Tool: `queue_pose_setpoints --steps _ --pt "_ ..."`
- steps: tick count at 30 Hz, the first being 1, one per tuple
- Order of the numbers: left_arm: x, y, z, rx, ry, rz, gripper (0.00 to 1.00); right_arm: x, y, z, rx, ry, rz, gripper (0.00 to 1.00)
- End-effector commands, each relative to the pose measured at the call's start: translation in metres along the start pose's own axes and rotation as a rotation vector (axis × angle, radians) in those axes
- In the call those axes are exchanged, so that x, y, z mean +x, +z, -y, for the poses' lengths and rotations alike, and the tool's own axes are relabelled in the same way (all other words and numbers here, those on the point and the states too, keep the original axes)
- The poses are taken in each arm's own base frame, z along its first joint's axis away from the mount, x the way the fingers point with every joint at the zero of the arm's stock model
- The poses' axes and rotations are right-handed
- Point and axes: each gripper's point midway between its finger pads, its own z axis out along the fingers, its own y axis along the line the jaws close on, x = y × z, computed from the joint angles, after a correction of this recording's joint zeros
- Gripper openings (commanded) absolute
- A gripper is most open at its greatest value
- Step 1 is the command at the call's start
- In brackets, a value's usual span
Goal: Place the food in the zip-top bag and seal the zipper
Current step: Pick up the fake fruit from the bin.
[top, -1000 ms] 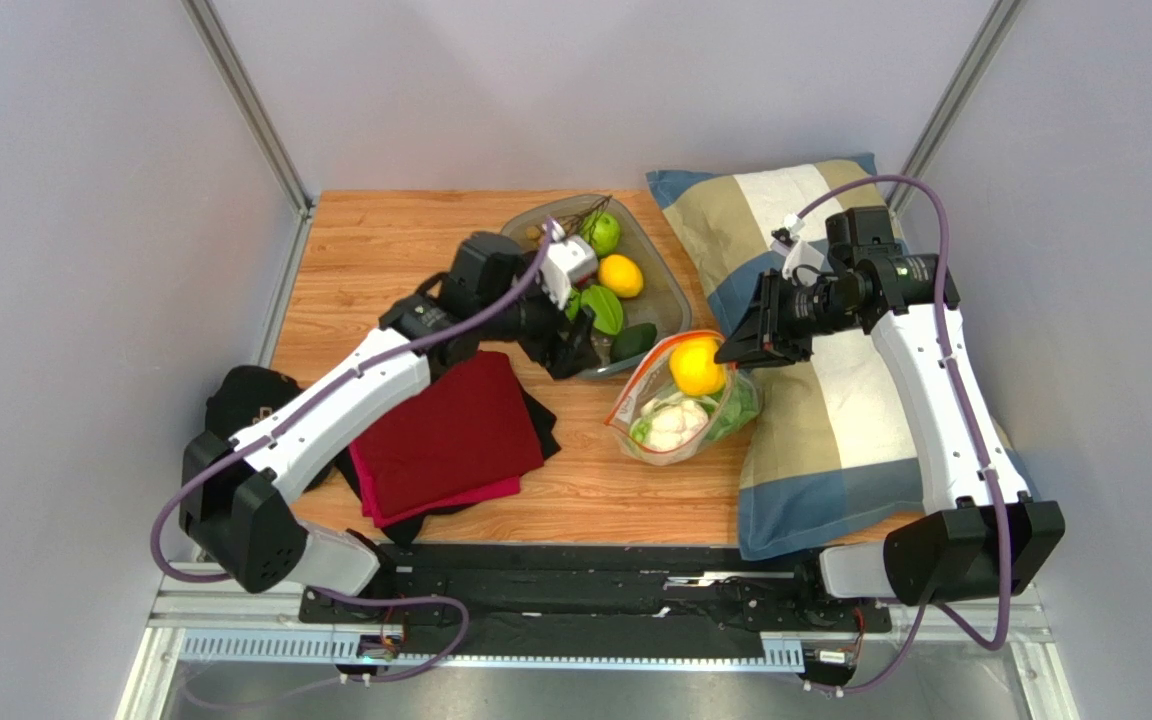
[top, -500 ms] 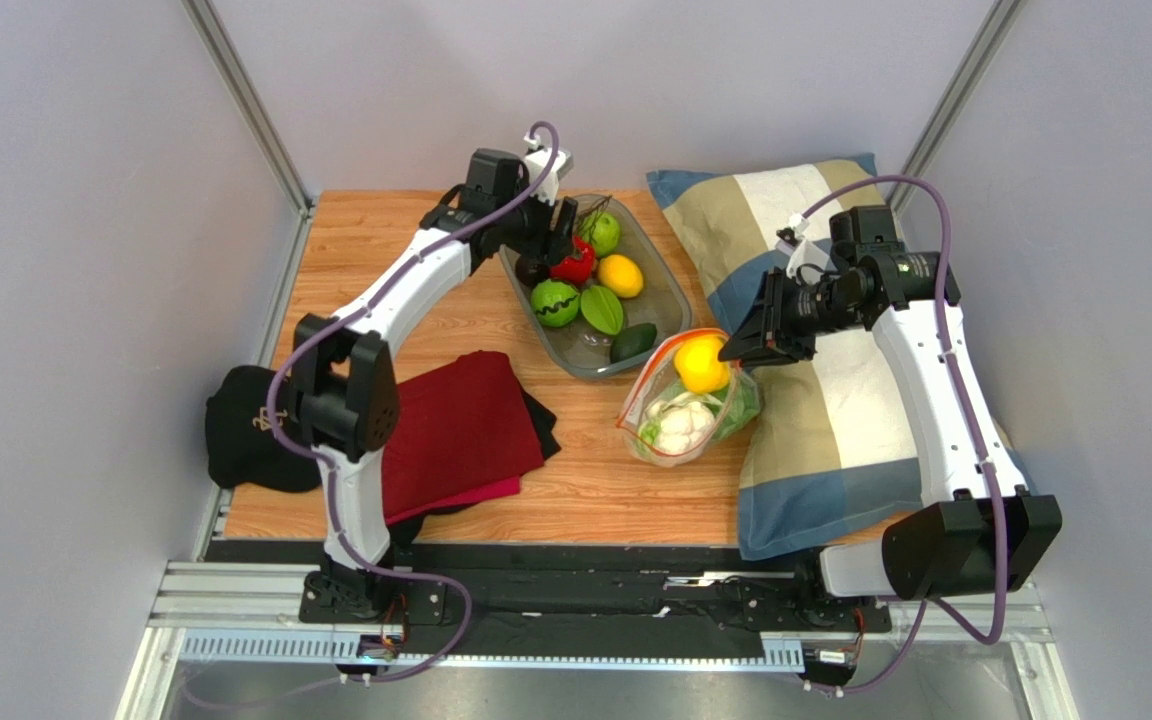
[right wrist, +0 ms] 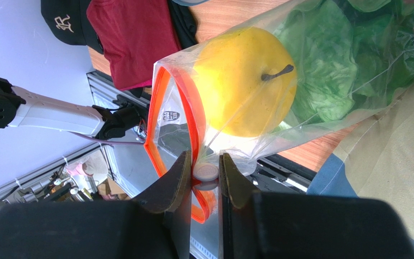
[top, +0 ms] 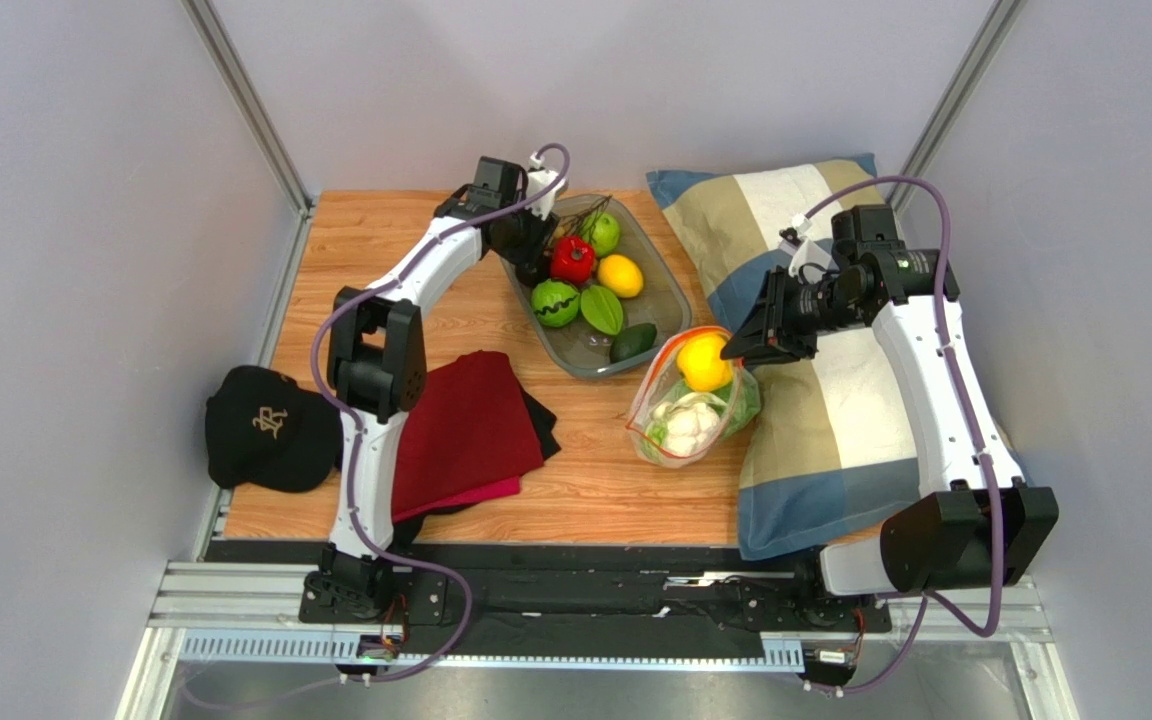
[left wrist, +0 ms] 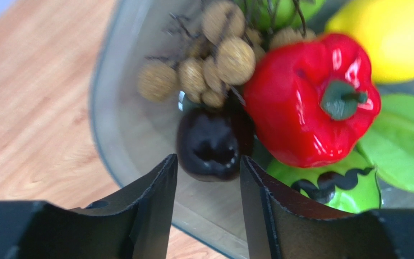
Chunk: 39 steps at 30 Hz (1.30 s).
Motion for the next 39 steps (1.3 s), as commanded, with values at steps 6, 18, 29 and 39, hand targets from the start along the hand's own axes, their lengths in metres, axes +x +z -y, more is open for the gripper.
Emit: queue_pose_setpoints --steps 6,18,29,39 --pt "0.015 0.013 0.008 0.058 0.084 -0.089 0.76 -0.011 0.003 -0.002 -0.016 0.002 0.021 0.00" --pt "0.024 0.026 0.005 0.040 0.114 -0.187 0.76 -0.012 0.001 -0.002 -0.012 -0.007 0.029 0.00" --pt "-0.022 -0.012 0.000 0.003 0.102 -0.063 0.55 -0.013 0.002 -0.002 -0.015 -0.006 0.025 0.00" --pt "-0.081 -0.112 0.000 -0.040 0.137 0.083 0.39 -0.014 0.001 -0.003 -0.017 -0.010 0.028 0.00"
